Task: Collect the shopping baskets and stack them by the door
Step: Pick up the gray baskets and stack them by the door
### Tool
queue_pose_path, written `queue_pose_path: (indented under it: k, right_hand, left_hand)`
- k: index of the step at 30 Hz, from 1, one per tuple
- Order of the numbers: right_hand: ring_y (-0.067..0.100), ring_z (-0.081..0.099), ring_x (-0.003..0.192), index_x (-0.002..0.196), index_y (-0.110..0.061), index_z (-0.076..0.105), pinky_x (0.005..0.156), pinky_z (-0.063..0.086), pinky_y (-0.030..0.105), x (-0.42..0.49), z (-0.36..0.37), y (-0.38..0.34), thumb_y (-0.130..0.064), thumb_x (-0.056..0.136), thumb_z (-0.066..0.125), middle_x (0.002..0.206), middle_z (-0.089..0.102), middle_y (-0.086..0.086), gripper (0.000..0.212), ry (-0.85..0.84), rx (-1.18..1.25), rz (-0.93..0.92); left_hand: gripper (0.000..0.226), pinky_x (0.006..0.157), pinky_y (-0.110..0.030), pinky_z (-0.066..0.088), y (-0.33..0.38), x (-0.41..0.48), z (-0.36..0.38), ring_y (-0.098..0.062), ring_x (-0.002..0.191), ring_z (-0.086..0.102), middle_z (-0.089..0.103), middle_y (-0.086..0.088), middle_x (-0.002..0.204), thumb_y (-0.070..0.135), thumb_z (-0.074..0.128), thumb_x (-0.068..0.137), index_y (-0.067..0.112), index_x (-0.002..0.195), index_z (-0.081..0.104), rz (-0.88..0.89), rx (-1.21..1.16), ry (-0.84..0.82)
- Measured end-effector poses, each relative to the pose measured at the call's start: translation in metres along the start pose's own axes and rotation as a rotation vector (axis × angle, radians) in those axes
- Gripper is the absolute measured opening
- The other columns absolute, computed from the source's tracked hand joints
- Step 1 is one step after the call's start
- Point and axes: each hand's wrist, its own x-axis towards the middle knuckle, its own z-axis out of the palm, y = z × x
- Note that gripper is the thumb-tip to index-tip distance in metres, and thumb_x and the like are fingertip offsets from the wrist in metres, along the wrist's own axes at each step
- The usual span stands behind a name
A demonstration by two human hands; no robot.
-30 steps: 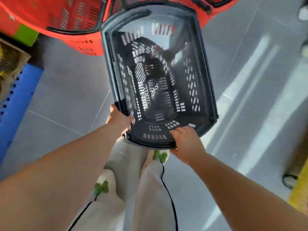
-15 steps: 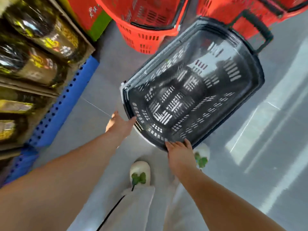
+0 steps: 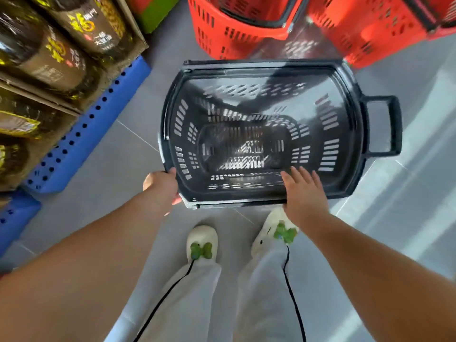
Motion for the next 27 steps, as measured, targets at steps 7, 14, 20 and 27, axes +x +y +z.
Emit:
queue_pose_path:
  k: [7,14,20,27]
  right_hand:
    - [0.026,0.054,0.115,0.128,-0.016,0.052,0.098,0.042,0.036,-0.002,0.009,-0.045,-0.037,0.089,0.058,0.126,0.062,0.004,0.045,-0.100,0.110,-0.161]
    - [0.029,0.060,0.110,0.130,-0.012,0.052,0.094,0.048,0.037,0.003,0.005,-0.117,-0.030,0.093,0.054,0.121,0.065,0.010,0.041,0.037,0.271,-0.318]
    - [0.035,0.055,0.101,0.113,-0.001,0.054,0.093,0.046,0.043,-0.013,0.002,-0.067,-0.029,0.074,0.075,0.103,0.061,0.017,0.053,0.585,0.551,0.208]
    - [0.033,0.061,0.095,0.105,0.001,0.056,0.077,0.048,0.033,0.019,0.005,0.018,-0.045,0.075,0.075,0.095,0.064,0.016,0.058,-0.046,1.063,0.592]
  left_hand:
    - [0.053,0.097,-0.046,0.050,0.007,0.019,-0.046,-0.035,0.108,0.064,0.064,-0.015,0.123,0.050,0.053,0.091,0.007,0.122,0.059,0.077,0.174,0.113]
    - [0.042,0.074,-0.039,0.058,-0.035,-0.010,-0.005,-0.023,0.090,0.065,0.061,-0.008,0.097,0.049,0.069,0.081,0.012,0.095,0.056,-0.151,-0.213,-0.219]
    - [0.018,0.080,-0.041,0.057,-0.039,-0.013,0.033,-0.027,0.090,0.065,0.063,-0.012,0.098,0.025,0.059,0.093,0.008,0.092,0.056,-0.128,-0.266,-0.264]
    - [0.019,0.090,-0.035,0.051,-0.041,-0.006,0.036,-0.016,0.068,0.056,0.055,-0.004,0.081,0.012,0.051,0.097,0.013,0.078,0.048,-0.118,-0.292,-0.220]
